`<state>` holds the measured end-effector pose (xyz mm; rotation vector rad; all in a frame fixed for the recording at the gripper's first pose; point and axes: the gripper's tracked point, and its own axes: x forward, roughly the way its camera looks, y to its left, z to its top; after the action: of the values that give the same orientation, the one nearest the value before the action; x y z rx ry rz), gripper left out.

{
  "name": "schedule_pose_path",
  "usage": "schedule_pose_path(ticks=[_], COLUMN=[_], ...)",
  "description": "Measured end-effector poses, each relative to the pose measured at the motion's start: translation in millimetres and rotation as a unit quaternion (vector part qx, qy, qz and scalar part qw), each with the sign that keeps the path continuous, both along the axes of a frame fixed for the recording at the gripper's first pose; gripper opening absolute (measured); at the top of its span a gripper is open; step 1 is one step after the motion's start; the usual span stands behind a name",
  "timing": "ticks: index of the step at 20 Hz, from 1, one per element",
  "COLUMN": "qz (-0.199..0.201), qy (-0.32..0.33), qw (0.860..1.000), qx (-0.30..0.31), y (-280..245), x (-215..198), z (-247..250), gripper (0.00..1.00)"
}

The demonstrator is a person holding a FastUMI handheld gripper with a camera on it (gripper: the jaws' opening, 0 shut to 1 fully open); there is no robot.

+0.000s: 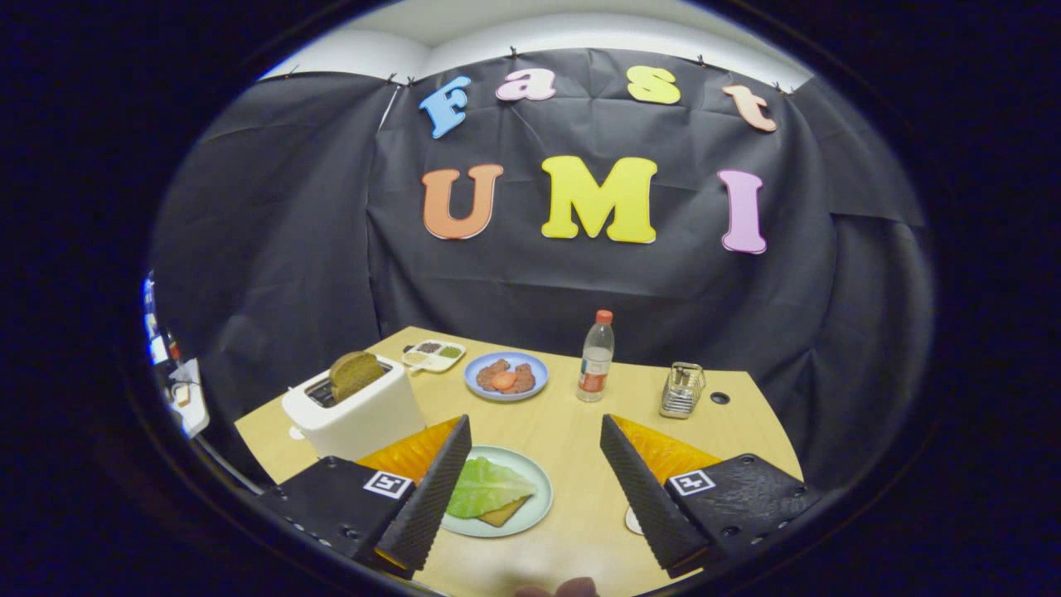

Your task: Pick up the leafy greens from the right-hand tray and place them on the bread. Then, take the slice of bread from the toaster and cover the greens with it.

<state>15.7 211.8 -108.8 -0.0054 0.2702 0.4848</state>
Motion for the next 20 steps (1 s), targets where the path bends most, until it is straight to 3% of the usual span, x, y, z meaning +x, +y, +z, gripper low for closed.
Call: schedule_pose_path(ticks=[7,15,20], qz=[0.0,-0.004,-0.015], qy=[-0.004,0.038,0.052], qw=[1.0,0.998,0.997], qx=[0.007,0.056,0.054], y=[61.1,189.5,255.5], x=[-25.8,-44.2,-37.2], z=[19.0,22.2,1.2], gripper=[0.96,0.96,0.96])
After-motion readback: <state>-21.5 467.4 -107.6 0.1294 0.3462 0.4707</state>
